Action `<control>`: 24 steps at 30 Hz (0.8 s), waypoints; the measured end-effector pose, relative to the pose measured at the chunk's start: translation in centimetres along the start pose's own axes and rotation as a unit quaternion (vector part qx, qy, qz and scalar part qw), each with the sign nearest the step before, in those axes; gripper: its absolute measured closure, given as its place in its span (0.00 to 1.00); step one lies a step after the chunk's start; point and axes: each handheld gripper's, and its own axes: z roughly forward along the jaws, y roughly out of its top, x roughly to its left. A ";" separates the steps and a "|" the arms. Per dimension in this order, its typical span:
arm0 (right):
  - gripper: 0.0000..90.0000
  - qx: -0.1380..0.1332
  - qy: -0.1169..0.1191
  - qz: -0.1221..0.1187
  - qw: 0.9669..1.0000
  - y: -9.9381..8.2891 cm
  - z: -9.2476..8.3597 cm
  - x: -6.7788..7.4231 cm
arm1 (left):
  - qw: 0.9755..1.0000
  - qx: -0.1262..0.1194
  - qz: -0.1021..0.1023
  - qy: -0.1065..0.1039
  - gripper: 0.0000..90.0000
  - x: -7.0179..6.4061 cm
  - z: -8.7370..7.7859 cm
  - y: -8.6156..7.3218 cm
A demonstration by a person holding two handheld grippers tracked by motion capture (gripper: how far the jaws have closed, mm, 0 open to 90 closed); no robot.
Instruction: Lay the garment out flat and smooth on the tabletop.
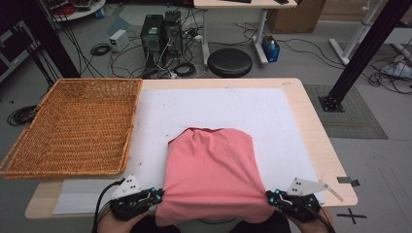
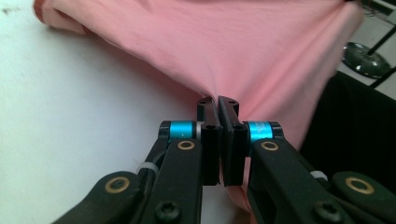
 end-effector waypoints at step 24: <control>0.67 0.001 -0.038 0.003 0.999 6.5 6.5 -6.1 | 0.999 0.006 -0.006 0.034 0.52 5.9 5.5 5.2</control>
